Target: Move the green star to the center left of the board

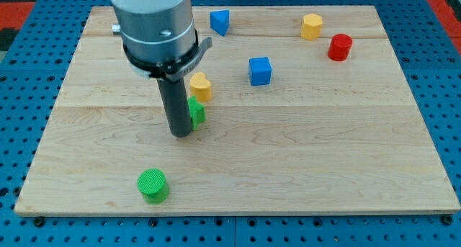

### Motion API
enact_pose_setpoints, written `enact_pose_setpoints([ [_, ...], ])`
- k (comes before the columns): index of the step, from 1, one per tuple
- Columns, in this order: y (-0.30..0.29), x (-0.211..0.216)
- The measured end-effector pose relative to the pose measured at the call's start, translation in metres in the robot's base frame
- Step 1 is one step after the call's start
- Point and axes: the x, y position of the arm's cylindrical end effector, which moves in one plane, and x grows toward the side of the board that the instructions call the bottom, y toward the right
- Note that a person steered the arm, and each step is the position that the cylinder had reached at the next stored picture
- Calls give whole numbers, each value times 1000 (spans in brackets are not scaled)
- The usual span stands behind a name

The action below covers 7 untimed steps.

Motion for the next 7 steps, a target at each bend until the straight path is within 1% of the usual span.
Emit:
enact_pose_setpoints([
  [1,11,-8],
  [2,50,-11],
  [3,69,-31],
  [4,52,-45],
  [5,-14,-55],
  [6,-34,-89],
  [7,-48,-114],
])
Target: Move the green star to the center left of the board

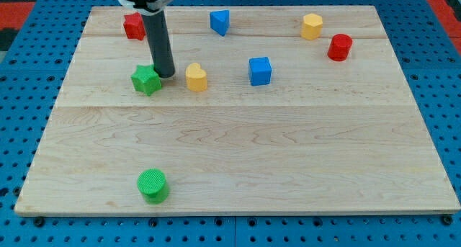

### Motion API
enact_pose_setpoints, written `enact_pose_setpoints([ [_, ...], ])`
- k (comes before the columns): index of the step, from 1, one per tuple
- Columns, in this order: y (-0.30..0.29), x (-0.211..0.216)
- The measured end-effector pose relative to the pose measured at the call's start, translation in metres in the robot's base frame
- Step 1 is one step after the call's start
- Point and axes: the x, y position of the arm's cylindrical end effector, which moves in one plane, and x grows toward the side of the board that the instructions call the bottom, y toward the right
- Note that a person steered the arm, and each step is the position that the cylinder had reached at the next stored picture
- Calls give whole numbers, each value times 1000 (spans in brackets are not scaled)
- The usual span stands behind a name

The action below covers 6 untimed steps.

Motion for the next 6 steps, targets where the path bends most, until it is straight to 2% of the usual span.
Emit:
enact_pose_setpoints([
  [1,-21,0],
  [2,14,0],
  [4,6,31],
  [6,-59,14],
])
